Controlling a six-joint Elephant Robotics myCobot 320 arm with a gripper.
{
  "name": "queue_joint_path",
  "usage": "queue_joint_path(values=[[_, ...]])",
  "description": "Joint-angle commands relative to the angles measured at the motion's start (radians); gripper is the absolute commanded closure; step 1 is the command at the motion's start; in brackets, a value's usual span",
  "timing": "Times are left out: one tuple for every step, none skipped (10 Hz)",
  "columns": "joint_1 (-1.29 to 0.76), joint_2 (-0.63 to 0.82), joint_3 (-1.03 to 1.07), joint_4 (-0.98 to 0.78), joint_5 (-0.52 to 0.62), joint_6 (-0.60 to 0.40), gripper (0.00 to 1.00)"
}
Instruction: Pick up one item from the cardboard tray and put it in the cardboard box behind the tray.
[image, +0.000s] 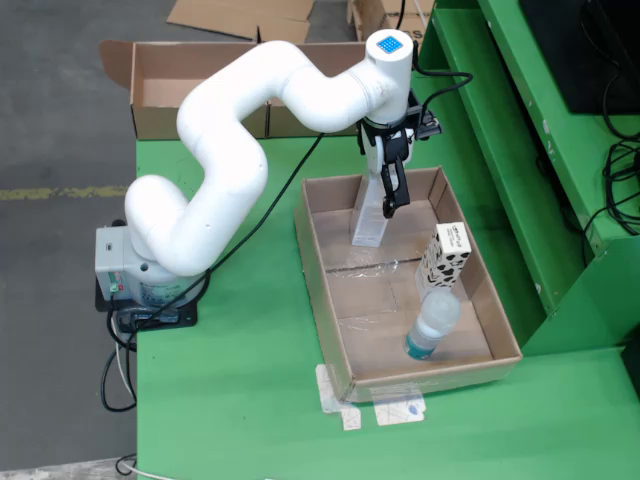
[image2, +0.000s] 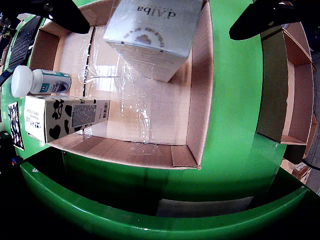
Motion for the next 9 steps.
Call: queue_joint_path(values=[[-0.007, 0.035, 0.024, 0.013, 0.004, -0.005, 0.20], [-0.007, 0.035, 0.024, 0.013, 0.004, -0.005, 0.30], [-0.007, 0.035, 0.024, 0.013, 0.004, -0.005, 0.40], [-0.007, 0.035, 0.024, 0.013, 0.004, -0.005, 0.50], [-0.007, 0.035, 0.024, 0.013, 0.004, -0.005, 0.60], [-0.007, 0.035, 0.024, 0.013, 0.004, -0.005, 0.70], [-0.007, 0.035, 0.024, 0.013, 0.004, -0.005, 0.80], [-0.007, 0.035, 0.024, 0.013, 0.004, -0.005, 0.90], [-0.007, 0.035, 0.024, 0.013, 0.004, -0.005, 1.00]])
